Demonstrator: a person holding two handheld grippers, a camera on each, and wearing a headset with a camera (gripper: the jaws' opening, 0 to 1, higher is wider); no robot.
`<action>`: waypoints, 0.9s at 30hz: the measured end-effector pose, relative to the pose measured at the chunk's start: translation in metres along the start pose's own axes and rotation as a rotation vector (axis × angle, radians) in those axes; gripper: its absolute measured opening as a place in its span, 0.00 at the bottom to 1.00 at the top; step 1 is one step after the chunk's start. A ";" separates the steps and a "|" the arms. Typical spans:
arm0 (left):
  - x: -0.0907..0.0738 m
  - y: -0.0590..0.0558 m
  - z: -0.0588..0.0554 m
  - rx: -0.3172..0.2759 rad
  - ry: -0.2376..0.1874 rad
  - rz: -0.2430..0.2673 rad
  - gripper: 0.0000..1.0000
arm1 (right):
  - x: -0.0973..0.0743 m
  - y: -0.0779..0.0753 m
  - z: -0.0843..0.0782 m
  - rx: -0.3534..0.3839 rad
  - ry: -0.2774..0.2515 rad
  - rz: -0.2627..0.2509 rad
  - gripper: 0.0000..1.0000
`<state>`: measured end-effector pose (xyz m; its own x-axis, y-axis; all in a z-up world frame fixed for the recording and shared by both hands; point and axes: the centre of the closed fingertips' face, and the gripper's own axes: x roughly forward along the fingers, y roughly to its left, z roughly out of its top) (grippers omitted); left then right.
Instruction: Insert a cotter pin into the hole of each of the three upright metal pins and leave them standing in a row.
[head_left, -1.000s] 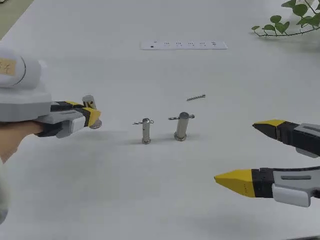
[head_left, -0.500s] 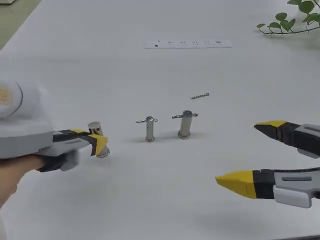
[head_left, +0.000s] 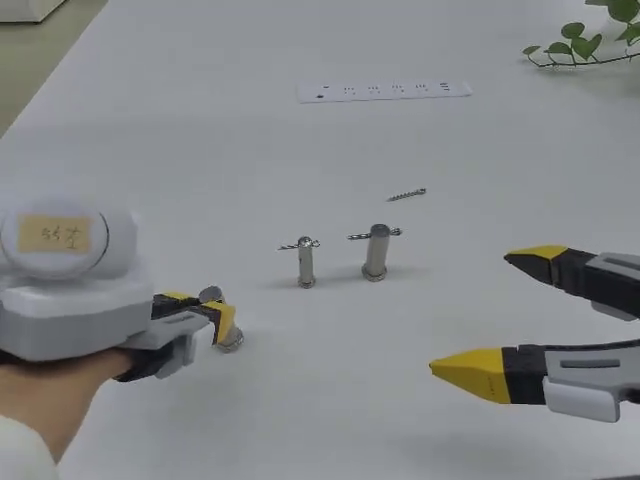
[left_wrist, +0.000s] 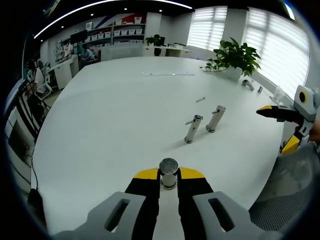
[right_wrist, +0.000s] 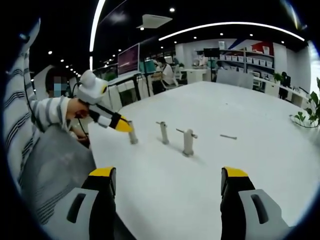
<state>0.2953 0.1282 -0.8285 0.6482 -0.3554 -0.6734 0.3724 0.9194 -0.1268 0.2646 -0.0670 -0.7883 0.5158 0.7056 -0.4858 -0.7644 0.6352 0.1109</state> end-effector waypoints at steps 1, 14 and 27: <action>0.000 0.000 0.000 0.008 0.003 0.003 0.11 | 0.000 0.000 -0.001 0.000 0.002 0.001 0.88; -0.003 -0.002 -0.001 0.049 0.008 0.012 0.11 | -0.003 -0.004 0.000 0.002 -0.007 -0.003 0.88; -0.003 -0.007 -0.003 0.138 0.040 -0.042 0.12 | -0.002 -0.003 0.001 0.002 -0.009 0.000 0.87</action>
<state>0.2891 0.1228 -0.8276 0.6040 -0.3835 -0.6987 0.4880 0.8710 -0.0563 0.2660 -0.0696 -0.7867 0.5189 0.7085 -0.4782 -0.7638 0.6355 0.1127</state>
